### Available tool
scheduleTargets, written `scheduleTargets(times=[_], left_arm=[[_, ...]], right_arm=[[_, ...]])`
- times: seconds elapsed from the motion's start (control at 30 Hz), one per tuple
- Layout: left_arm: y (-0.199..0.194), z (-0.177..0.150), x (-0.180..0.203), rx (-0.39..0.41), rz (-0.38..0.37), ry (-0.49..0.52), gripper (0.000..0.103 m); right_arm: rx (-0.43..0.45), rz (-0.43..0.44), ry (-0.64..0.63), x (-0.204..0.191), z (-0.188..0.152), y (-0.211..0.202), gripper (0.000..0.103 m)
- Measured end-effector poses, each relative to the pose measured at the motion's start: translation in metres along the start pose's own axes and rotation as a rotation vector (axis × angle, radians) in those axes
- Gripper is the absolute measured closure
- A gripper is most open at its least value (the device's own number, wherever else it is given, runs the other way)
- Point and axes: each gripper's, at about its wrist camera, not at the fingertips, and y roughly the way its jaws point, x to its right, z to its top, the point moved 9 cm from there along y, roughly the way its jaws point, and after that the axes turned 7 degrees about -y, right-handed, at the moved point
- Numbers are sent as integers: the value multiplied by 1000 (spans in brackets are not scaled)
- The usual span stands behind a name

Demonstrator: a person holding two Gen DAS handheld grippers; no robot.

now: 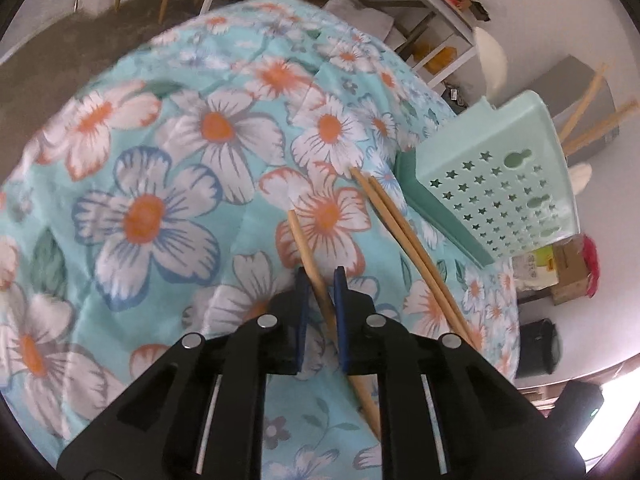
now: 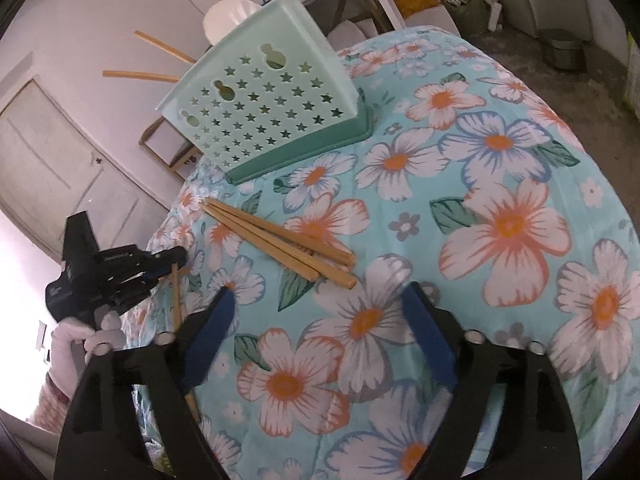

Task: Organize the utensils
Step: 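Close the right tool on the remaining wooden chopsticks, then raise the held chopsticks upright above the holder with both tools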

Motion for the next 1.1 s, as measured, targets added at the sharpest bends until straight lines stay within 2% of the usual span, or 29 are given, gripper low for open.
scheduleTargets(times=[0.03,0.13,0.23,0.3,0.33,0.47,0.67,0.97,1.1], left_arm=[[-4,-1,0,16,3,22,91],[-10,-5,-2,58,11,80,89],[-15,-11,-11,86,-1,111,89],[-18,-14,-11,109,-2,145,88],[-20,-15,-11,120,-2,161,88],[-23,-19,-12,149,-28,186,87],[-23,-18,-16,154,-85,159,87],[-20,-19,-15,149,-100,153,87],[-20,-19,-15,148,-100,151,87]], right_arm=[[-5,-7,-10,-2,2,0,37],[19,-32,-121,-23,15,-7,40],[43,-38,-331,-68,26,-2,42],[35,-48,-438,-90,27,8,48],[28,-55,-507,-103,29,16,52],[7,-40,-647,-135,38,44,68],[-59,-47,-761,-151,56,93,86],[-133,-92,-903,-162,50,145,91],[-131,-113,-926,-162,51,148,95]])
